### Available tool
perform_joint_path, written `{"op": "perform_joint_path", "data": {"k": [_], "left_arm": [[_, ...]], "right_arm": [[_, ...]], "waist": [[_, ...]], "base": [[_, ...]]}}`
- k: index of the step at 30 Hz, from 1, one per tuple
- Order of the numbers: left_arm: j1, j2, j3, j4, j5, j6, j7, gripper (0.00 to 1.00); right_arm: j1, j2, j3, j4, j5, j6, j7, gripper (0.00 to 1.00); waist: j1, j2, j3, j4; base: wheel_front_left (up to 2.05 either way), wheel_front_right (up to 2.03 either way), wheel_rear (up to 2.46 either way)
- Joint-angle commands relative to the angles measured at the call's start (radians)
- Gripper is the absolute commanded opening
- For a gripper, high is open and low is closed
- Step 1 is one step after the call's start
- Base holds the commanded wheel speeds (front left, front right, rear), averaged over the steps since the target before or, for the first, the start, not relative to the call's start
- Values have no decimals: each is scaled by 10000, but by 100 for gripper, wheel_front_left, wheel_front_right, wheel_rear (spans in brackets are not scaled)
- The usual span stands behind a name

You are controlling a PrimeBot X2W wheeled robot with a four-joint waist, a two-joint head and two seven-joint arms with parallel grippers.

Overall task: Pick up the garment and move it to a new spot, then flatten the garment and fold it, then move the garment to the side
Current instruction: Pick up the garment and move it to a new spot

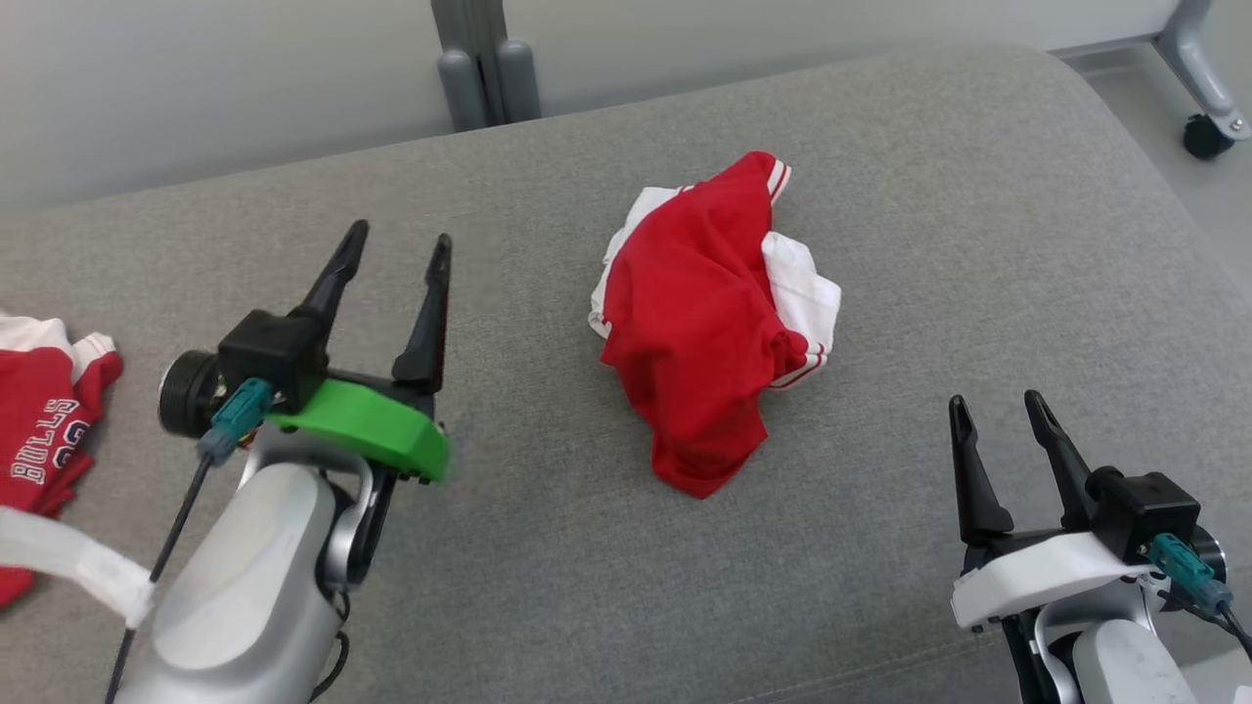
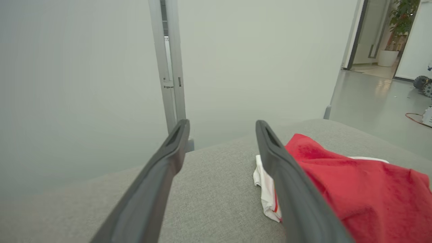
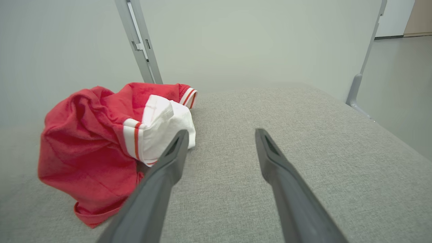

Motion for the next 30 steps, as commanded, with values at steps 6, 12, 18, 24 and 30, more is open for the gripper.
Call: {"op": "perform_joint_path", "data": {"k": [6, 12, 18, 24, 30], "left_arm": [[1581, 425, 1121, -1016, 251, 267, -16, 100], [3067, 461, 2231, -1838, 565, 389, -18, 100], [4347, 310, 3055, -2347, 811, 192, -19, 100], [5141, 169, 3448, -2572, 1181, -246, -20, 100], [5653, -30, 3833, -2772, 1279, -666, -20, 100]], "right_arm": [[382, -17, -59, -217, -119, -14, 200, 100], [568, -17, 8, -370, -141, -14, 360, 100], [725, -17, 26, -493, -166, -14, 459, 100], [830, -17, -9, -669, -182, -14, 572, 100], [945, -17, -33, -817, -158, -14, 659, 100]], "waist": [[0, -1, -700, 784], [0, -1, -1028, 1033], [0, -1, -1250, 1203], [0, -1, -1329, 1350], [0, -1, -1407, 1434]], "base": [[0, 0, 0], [0, 0, 0], [0, 0, 0], [0, 0, 0], [0, 0, 0]]}}
